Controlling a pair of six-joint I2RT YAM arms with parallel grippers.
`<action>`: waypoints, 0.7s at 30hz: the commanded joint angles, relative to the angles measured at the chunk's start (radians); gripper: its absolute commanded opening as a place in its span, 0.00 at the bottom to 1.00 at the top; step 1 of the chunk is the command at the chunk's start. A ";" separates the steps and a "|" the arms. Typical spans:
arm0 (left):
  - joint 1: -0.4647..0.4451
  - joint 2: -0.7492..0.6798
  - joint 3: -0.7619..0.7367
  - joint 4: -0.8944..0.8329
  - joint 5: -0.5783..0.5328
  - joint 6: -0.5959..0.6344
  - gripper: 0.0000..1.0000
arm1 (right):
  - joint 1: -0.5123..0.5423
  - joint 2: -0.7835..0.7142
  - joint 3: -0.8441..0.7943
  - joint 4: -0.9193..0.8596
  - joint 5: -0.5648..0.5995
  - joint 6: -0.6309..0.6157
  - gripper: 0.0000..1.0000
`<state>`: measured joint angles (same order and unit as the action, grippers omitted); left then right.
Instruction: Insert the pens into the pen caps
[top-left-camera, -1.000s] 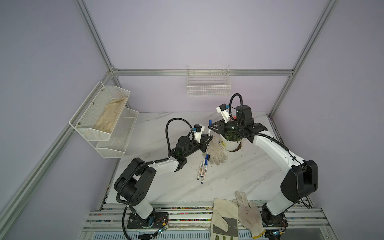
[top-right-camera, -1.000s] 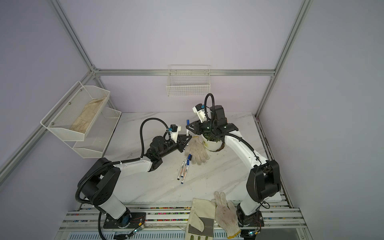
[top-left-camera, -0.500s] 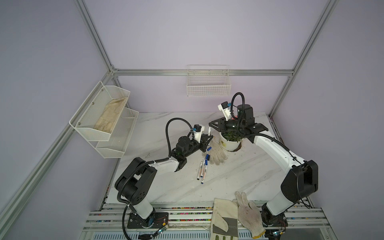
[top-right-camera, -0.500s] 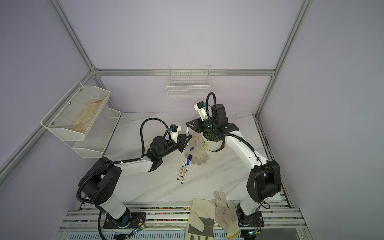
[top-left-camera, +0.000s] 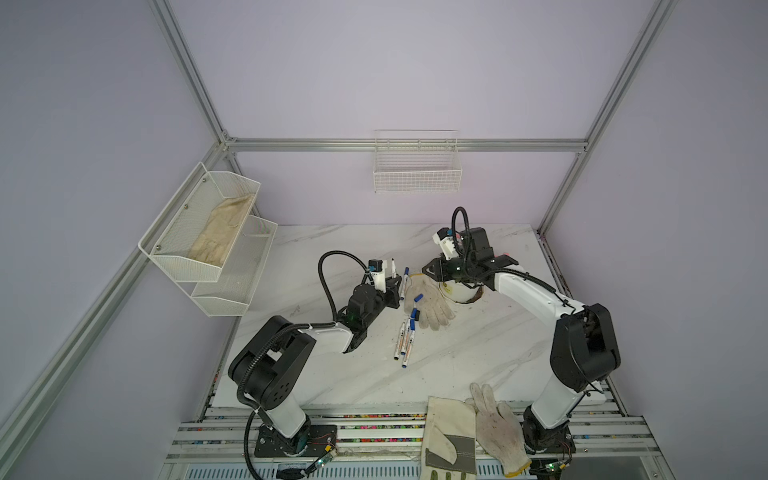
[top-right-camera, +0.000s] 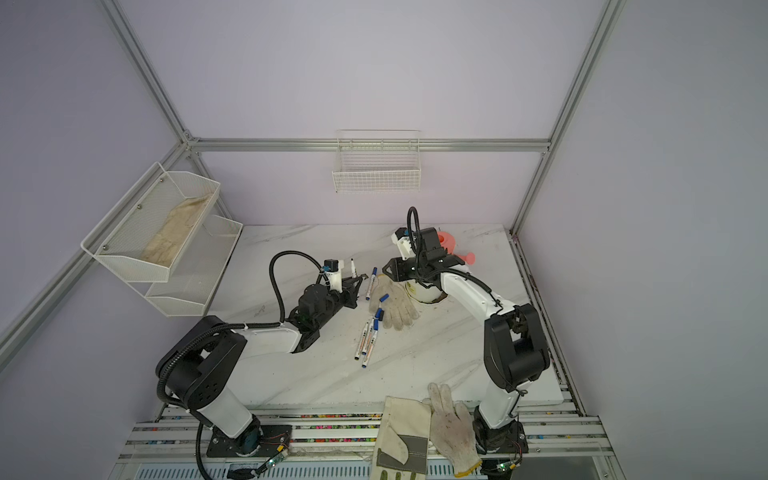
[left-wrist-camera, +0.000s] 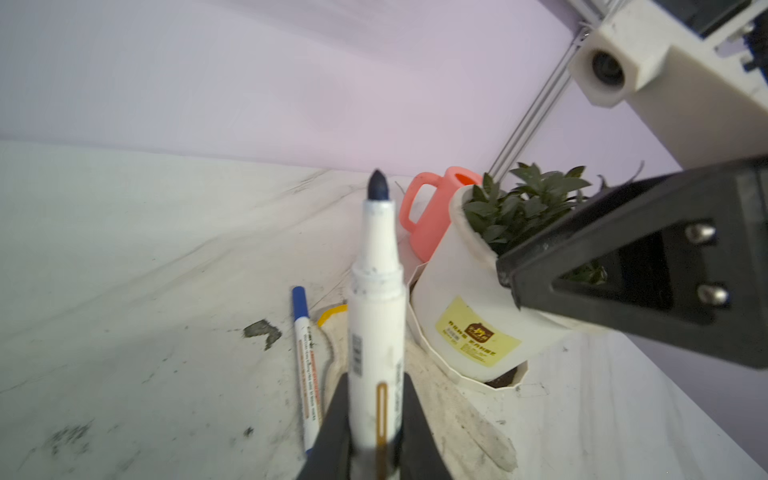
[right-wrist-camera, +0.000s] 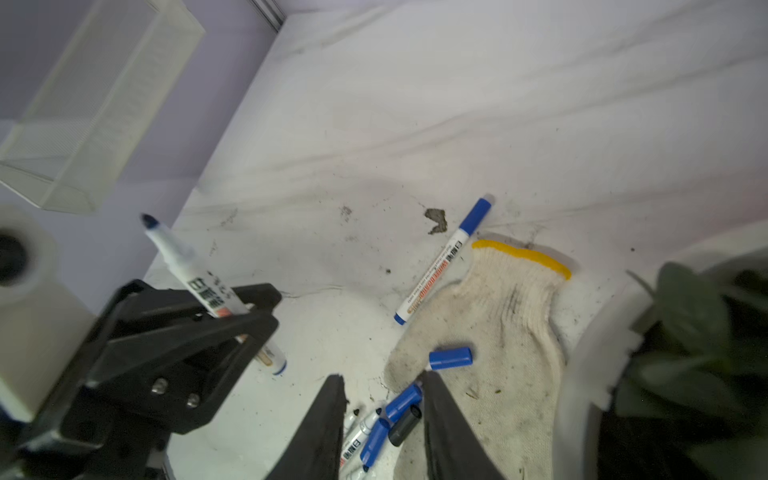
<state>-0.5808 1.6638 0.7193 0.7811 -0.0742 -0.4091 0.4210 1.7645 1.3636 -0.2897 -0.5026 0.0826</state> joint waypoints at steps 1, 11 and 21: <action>0.003 -0.058 -0.045 0.017 -0.077 0.016 0.00 | 0.058 0.086 0.028 -0.134 0.107 -0.066 0.34; 0.005 -0.114 -0.105 0.018 -0.089 0.057 0.00 | 0.117 0.311 0.191 -0.274 0.252 -0.018 0.36; 0.016 -0.151 -0.120 -0.012 -0.076 0.085 0.00 | 0.117 0.380 0.256 -0.288 0.286 0.031 0.37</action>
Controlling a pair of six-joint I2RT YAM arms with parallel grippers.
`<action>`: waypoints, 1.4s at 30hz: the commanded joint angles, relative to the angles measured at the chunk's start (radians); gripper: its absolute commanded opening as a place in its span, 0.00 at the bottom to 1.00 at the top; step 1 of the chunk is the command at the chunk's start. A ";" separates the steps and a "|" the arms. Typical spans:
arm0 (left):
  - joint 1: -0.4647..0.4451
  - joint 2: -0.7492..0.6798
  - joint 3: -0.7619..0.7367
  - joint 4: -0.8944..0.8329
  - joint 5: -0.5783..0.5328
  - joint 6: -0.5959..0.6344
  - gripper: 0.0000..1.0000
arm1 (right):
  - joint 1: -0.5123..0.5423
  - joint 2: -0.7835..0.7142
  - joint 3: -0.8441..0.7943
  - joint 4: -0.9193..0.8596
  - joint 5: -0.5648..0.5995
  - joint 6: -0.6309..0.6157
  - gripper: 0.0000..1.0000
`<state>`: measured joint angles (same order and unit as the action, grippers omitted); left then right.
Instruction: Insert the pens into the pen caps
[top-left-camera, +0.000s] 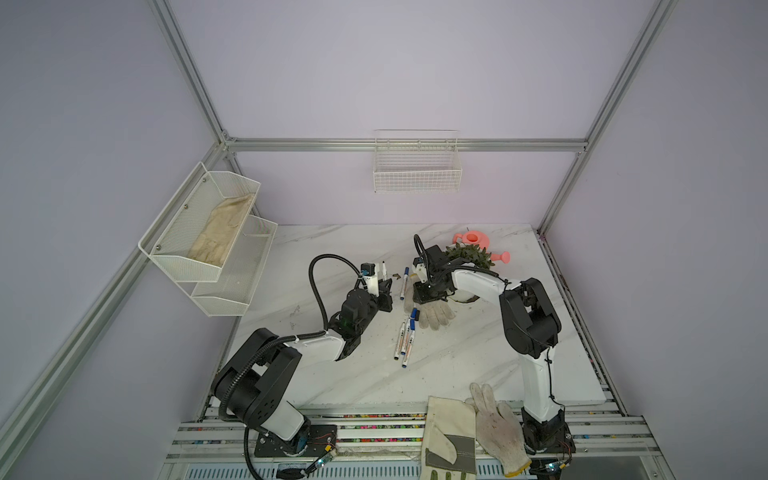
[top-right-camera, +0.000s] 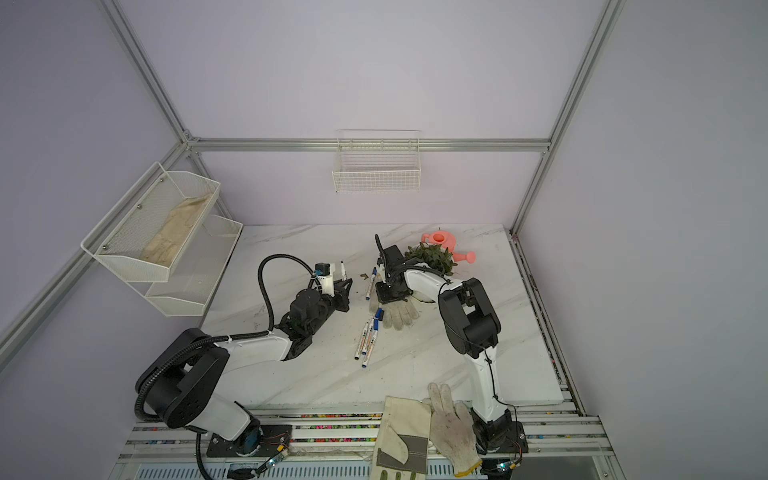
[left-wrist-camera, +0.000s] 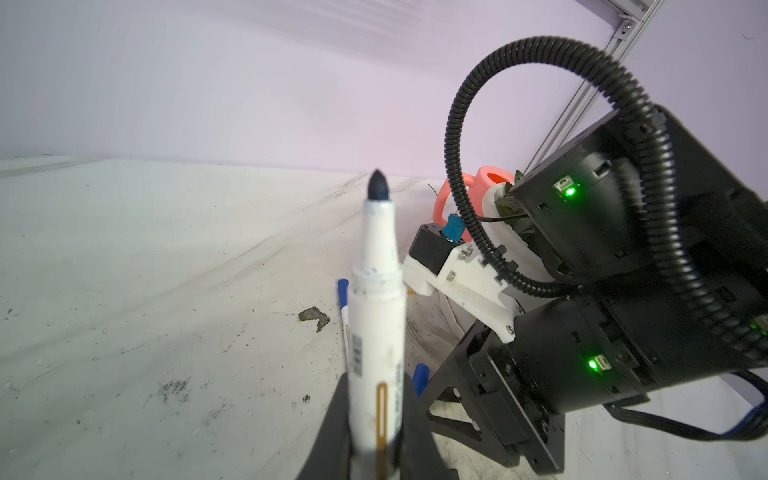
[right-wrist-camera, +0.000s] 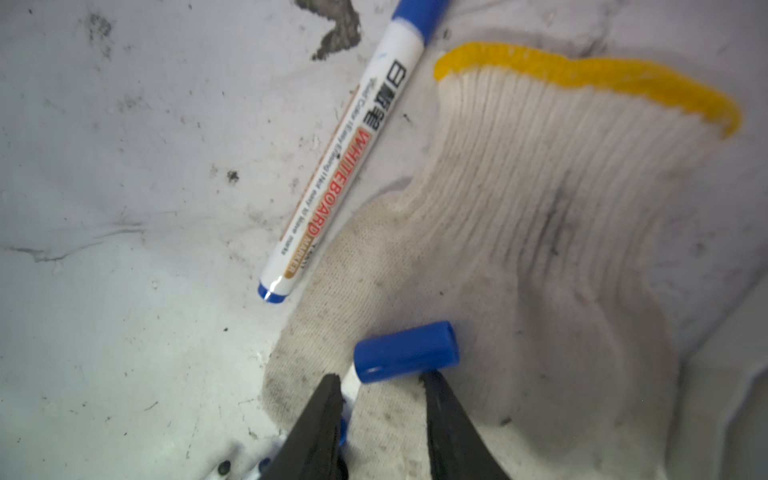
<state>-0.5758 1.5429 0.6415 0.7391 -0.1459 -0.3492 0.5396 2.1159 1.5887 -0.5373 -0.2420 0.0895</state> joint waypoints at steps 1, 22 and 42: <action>0.014 -0.030 -0.042 0.034 0.004 0.025 0.00 | -0.001 0.034 0.041 -0.042 0.031 0.027 0.37; 0.021 -0.012 -0.043 0.065 0.034 0.006 0.00 | -0.001 0.122 0.183 -0.082 0.016 0.042 0.41; 0.022 -0.001 -0.022 0.038 0.066 0.018 0.00 | 0.001 0.109 0.175 -0.028 0.098 0.061 0.10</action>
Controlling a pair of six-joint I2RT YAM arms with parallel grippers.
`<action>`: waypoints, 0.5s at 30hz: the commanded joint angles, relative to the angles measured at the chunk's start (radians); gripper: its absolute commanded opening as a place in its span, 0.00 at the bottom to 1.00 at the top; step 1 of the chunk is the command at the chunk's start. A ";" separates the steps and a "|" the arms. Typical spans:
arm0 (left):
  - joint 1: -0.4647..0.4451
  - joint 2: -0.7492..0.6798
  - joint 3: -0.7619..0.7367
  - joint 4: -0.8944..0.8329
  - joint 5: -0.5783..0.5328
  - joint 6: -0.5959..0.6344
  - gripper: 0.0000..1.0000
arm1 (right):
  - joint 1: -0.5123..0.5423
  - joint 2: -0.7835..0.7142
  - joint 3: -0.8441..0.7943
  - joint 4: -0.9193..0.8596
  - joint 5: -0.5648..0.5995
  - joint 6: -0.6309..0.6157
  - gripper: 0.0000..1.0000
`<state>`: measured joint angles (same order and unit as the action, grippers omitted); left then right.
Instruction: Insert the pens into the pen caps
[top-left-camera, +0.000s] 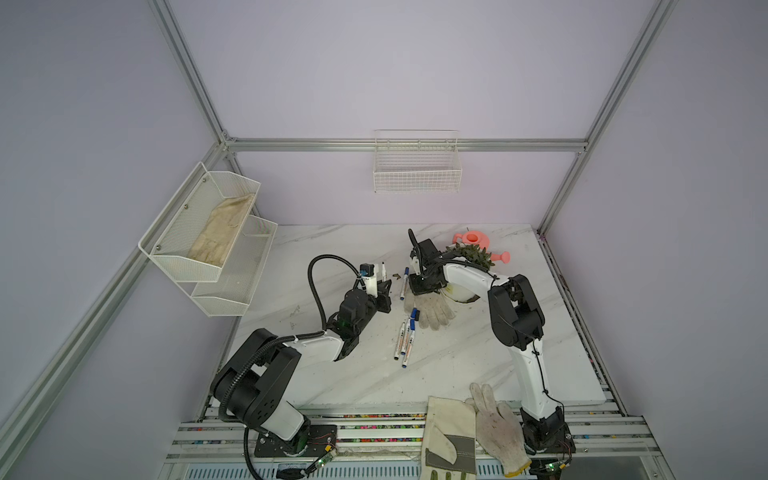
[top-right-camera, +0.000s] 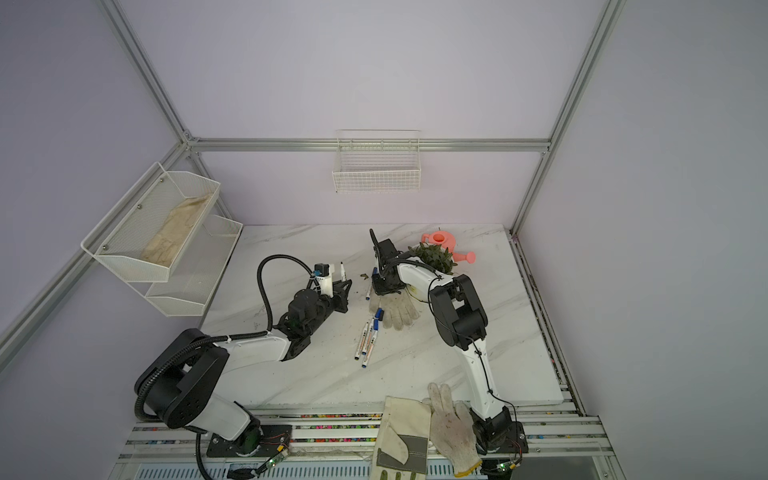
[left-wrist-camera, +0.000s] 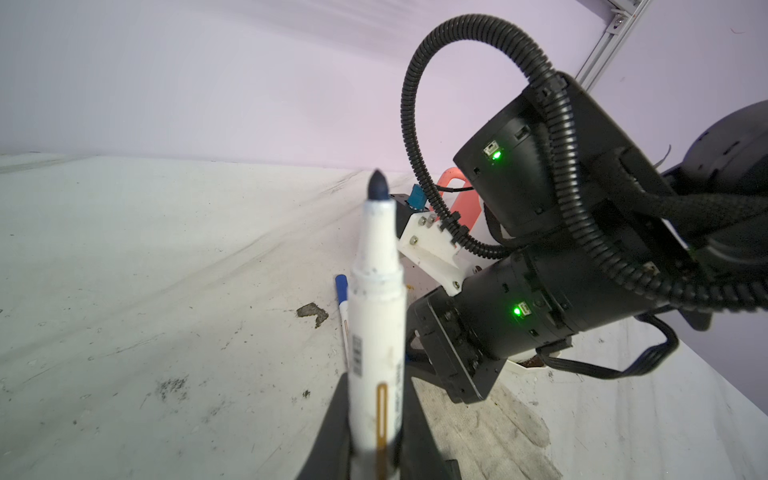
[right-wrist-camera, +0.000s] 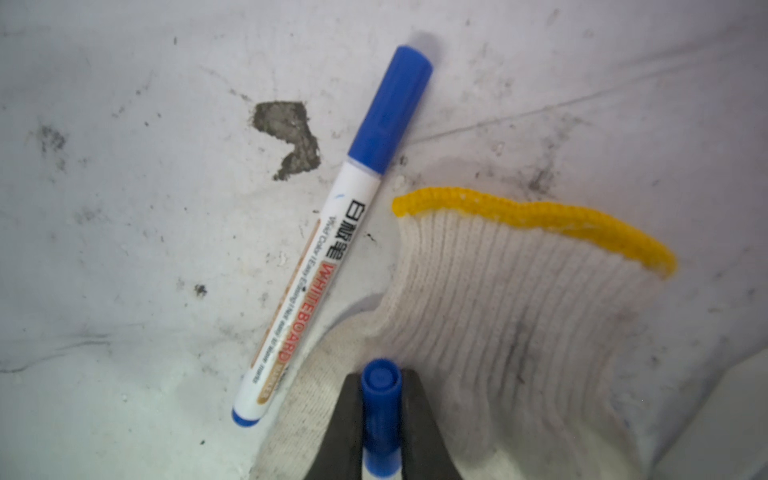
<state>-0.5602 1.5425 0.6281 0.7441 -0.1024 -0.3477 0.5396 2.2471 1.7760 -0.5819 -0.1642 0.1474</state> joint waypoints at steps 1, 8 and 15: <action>0.006 0.001 -0.006 0.029 0.032 0.017 0.00 | -0.001 -0.037 -0.016 0.030 0.017 0.001 0.08; 0.008 0.022 0.032 -0.005 0.108 0.028 0.00 | -0.019 -0.226 -0.112 0.202 -0.098 -0.020 0.02; 0.005 0.055 0.073 -0.029 0.156 0.004 0.00 | -0.032 -0.437 -0.319 0.553 -0.364 0.003 0.00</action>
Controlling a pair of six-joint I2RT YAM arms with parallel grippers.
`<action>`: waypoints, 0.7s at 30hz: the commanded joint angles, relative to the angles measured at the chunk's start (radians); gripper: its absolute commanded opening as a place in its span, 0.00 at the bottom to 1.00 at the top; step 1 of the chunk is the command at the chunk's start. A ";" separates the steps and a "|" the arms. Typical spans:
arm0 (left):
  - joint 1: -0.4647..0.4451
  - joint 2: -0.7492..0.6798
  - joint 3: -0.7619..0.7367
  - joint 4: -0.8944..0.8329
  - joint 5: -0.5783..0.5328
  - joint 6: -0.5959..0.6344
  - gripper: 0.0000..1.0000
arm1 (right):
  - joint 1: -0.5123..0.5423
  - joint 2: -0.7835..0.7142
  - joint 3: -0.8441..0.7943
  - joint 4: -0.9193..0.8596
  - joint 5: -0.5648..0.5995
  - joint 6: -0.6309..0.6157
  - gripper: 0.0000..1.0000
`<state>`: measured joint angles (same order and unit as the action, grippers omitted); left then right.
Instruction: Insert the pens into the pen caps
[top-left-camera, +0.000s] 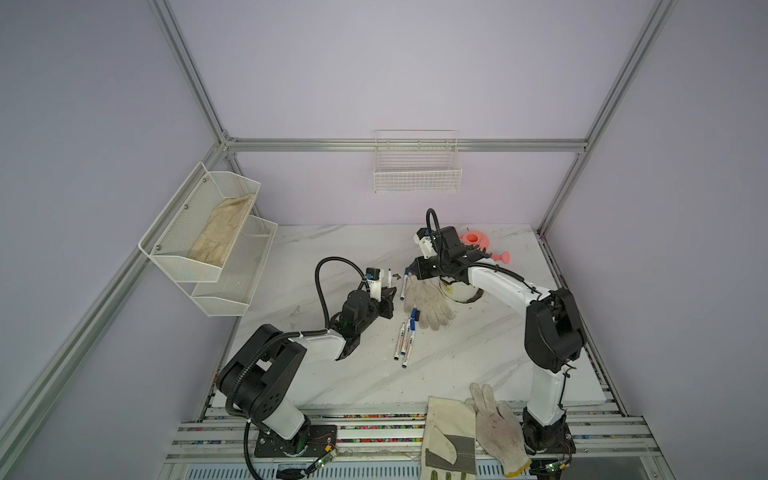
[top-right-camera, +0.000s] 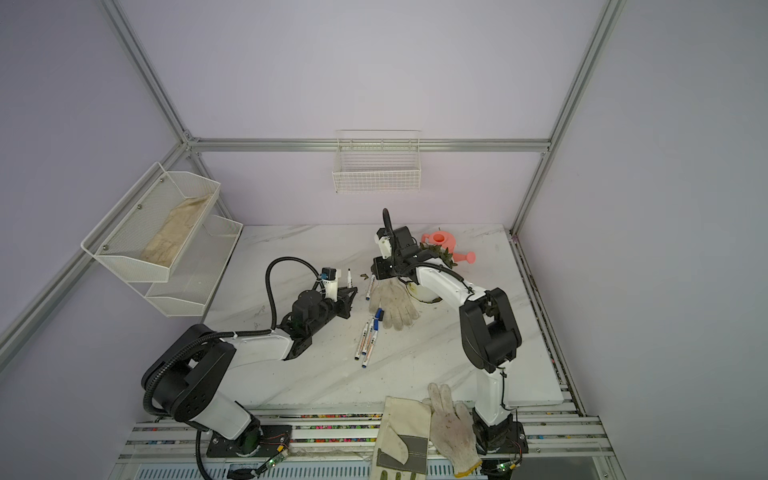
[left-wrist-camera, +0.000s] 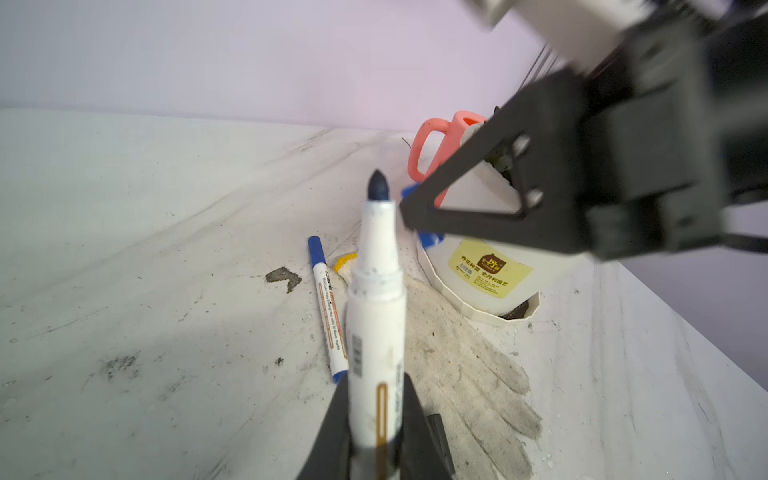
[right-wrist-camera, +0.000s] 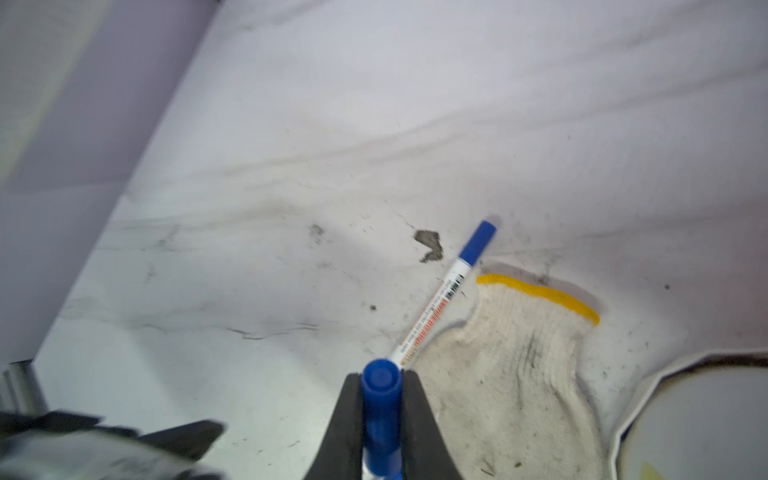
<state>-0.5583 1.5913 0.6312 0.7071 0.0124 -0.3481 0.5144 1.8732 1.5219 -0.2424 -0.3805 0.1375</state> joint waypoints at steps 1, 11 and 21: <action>0.002 0.009 0.075 0.002 0.046 0.004 0.00 | -0.007 -0.083 -0.089 0.259 -0.168 0.024 0.00; -0.023 0.012 0.103 -0.023 0.049 0.004 0.00 | -0.007 -0.120 -0.117 0.276 -0.257 -0.004 0.00; -0.058 0.015 0.119 -0.012 0.041 0.008 0.00 | -0.003 -0.072 -0.074 0.226 -0.297 -0.033 0.00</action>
<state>-0.6106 1.6058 0.6697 0.6559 0.0521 -0.3481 0.5087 1.7950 1.4273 0.0082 -0.6453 0.1326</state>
